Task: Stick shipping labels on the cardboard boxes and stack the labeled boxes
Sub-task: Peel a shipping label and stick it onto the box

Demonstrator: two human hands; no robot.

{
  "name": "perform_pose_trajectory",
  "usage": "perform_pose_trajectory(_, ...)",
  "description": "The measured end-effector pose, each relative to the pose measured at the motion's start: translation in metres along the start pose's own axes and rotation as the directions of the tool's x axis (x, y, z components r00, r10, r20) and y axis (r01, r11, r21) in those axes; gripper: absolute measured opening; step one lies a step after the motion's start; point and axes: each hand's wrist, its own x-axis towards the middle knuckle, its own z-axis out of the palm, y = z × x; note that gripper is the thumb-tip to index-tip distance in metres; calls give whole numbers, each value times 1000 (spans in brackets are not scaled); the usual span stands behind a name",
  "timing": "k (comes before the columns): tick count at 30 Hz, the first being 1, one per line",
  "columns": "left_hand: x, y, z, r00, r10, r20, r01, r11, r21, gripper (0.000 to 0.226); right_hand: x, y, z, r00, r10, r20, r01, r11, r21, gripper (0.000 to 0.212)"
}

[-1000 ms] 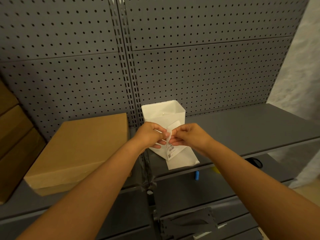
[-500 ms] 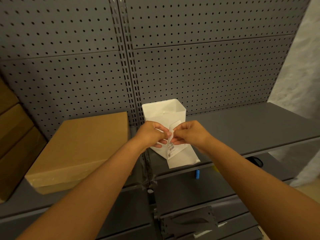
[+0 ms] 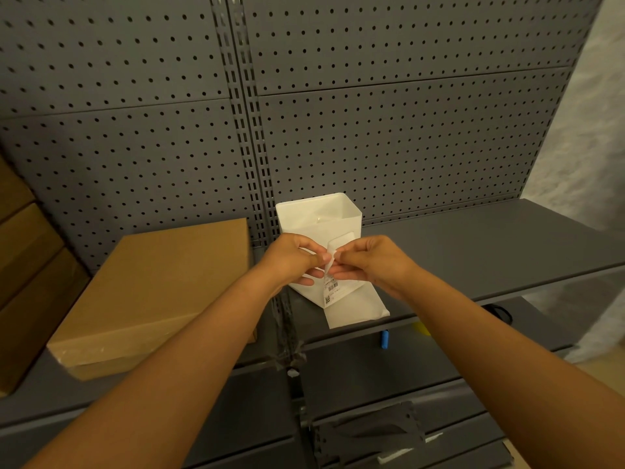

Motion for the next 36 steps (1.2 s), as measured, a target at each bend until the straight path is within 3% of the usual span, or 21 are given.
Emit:
perform_pose_trajectory(13, -2, 2, 4, 1000, 21, -5, -21, 999, 40, 17, 4, -3, 6, 997, -48, -59, 36, 980, -194, 12)
perform_pose_trajectory(23, -2, 2, 0, 999, 19, -26, -19, 1000, 8, 14, 1, 2, 1, 999, -22, 28, 20, 998, 51, 18)
perform_pose_trajectory(36, -7, 2, 3, 999, -16, -32, 16, 1000, -25, 19, -2, 3, -2, 999, 15, 36, -19, 993, 117, 17)
